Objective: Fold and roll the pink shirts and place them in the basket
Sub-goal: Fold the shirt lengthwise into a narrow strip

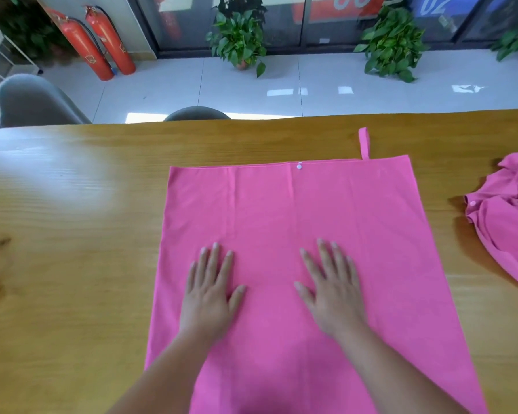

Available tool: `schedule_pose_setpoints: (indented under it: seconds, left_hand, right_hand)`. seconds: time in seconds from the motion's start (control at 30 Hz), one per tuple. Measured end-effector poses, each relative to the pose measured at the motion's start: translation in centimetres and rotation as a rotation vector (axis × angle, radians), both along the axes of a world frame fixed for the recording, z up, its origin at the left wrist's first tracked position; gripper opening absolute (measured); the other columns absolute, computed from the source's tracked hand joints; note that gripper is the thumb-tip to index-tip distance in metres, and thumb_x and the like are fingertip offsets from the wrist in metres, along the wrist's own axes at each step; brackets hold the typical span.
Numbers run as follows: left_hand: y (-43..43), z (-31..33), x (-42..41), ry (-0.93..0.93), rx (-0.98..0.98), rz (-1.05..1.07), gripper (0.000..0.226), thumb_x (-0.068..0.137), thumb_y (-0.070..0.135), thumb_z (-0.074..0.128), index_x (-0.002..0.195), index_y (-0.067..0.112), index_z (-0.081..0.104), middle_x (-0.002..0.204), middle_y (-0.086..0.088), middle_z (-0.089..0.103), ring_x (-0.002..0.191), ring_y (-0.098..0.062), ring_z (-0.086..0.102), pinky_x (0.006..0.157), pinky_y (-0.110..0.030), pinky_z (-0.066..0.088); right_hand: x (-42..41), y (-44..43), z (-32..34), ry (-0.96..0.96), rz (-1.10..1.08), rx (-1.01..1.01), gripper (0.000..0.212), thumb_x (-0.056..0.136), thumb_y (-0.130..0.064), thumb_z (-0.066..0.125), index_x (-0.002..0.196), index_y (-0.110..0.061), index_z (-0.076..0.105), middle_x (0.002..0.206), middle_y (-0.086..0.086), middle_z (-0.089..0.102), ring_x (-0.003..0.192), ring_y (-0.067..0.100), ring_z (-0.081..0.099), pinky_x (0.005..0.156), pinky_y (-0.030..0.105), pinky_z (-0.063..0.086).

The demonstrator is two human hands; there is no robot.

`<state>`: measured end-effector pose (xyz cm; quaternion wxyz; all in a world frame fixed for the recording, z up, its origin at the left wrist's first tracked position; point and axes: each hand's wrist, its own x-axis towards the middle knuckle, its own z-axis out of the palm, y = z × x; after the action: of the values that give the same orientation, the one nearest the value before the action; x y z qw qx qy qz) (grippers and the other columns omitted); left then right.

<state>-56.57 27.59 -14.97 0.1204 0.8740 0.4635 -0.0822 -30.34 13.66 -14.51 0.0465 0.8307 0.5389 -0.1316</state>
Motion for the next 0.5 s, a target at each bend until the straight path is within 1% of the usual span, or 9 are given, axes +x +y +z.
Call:
schedule_pose_setpoints:
  seconds: [0.1,0.17,0.27,0.37,0.43,0.5]
  left_hand:
    - [2.3,0.1,-5.8,0.007,0.031,0.122,0.083,0.103,0.068,0.031,0.171,0.026,0.006,0.178,0.0,-0.008,0.164,-0.024,-0.01,0.131,-0.053,0.015]
    - [3.7,0.2,-7.1,0.024,0.004,0.126,0.086,0.103,0.07,0.028,0.17,0.023,0.006,0.178,-0.002,-0.008,0.164,-0.023,-0.01,0.132,-0.053,0.014]
    - [6.3,-0.3,-5.7,0.075,0.014,0.088,0.088,0.103,0.073,0.02,0.17,0.02,0.004,0.178,-0.006,-0.009,0.164,-0.024,-0.012,0.132,-0.051,0.01]
    - [11.0,0.0,-2.5,0.184,0.004,0.116,0.092,0.1,0.078,0.009,0.17,0.019,0.001,0.177,-0.011,-0.01,0.163,-0.028,-0.012,0.132,-0.051,0.006]
    - [12.9,1.3,0.2,0.239,-0.023,0.135,0.089,0.101,0.075,0.009,0.169,0.021,-0.008,0.175,-0.012,-0.018,0.162,-0.033,-0.017,0.132,-0.052,0.002]
    - [12.0,2.4,3.3,0.227,-0.035,0.06,0.084,0.103,0.072,0.009,0.167,0.024,-0.018,0.172,-0.011,-0.028,0.159,-0.034,-0.024,0.132,-0.052,-0.002]
  right_hand:
    - [6.2,-5.5,0.4,-0.06,-0.241,-0.014,0.076,0.103,-0.074,0.019,0.169,-0.039,0.007,0.178,0.0,-0.004,0.164,0.028,-0.006,0.129,0.057,0.014]
    - [8.8,-7.0,0.9,-0.047,-0.32,-0.045,0.077,0.102,-0.074,0.015,0.169,-0.038,0.005,0.178,0.001,-0.006,0.164,0.027,-0.009,0.13,0.057,0.014]
    - [10.9,-5.2,0.7,-0.045,-0.319,-0.058,0.078,0.101,-0.077,0.007,0.168,-0.04,-0.003,0.177,0.0,-0.013,0.163,0.026,-0.015,0.131,0.056,0.009]
    - [13.4,-1.0,0.8,-0.035,-0.337,-0.089,0.08,0.098,-0.079,-0.001,0.167,-0.039,-0.009,0.176,0.002,-0.019,0.162,0.029,-0.016,0.131,0.057,0.007]
    - [13.6,1.7,1.5,-0.04,-0.357,-0.11,0.081,0.099,-0.075,0.002,0.169,-0.036,-0.004,0.176,0.005,-0.015,0.162,0.031,-0.013,0.13,0.058,0.008]
    - [11.2,3.6,2.2,-0.044,-0.295,-0.081,0.077,0.102,-0.072,0.007,0.169,-0.034,0.0,0.177,0.007,-0.014,0.162,0.033,-0.012,0.131,0.057,0.005]
